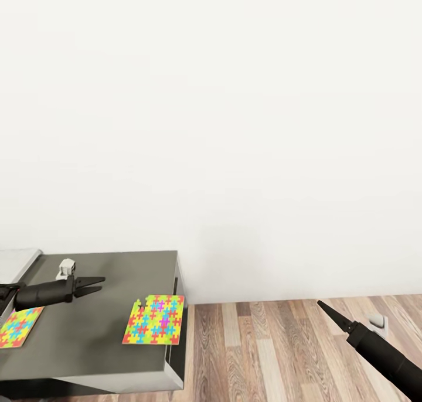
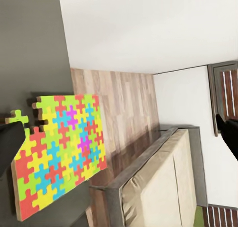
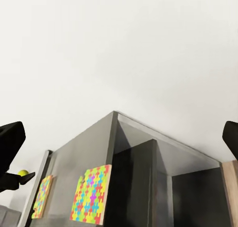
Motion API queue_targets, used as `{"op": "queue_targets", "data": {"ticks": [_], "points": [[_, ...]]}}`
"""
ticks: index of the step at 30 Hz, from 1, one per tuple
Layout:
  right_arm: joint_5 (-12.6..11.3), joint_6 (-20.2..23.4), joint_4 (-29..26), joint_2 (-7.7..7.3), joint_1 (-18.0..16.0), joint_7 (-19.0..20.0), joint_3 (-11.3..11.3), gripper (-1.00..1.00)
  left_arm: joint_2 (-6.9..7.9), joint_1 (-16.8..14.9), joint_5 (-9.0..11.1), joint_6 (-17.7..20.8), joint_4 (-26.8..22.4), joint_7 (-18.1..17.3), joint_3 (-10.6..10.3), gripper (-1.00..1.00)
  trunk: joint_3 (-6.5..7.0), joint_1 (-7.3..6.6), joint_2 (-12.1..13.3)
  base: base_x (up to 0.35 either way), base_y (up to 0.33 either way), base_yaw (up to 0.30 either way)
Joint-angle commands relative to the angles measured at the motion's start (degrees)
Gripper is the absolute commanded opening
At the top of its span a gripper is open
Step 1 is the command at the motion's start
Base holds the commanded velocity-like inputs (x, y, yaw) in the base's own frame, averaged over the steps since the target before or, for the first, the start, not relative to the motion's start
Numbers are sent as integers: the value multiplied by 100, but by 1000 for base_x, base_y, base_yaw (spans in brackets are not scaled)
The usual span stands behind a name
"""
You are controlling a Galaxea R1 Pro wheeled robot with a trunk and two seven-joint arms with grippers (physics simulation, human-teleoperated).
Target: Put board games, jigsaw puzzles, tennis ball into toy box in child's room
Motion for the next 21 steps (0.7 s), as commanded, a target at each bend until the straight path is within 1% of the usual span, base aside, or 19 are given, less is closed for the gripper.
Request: {"op": "queue_targets", "data": {"ticks": [1, 9, 21], "points": [[-18, 33, 0, 0, -5, 8, -5, 100, -12, -5, -61, 62, -2, -43, 32, 100, -1, 2, -11, -144, 0, 0], [-19, 23, 0, 0, -4, 13, -5, 100, -69, -5, -62, 64, 0, -43, 30, 100, 74, 2, -11, -199, 0, 0], [-12, 14, 0, 7, -4, 24, 0, 100, -77, -5, -64, 65, 0, -43, 23, 100, 187, 2, -11, -32, 0, 0]]}}
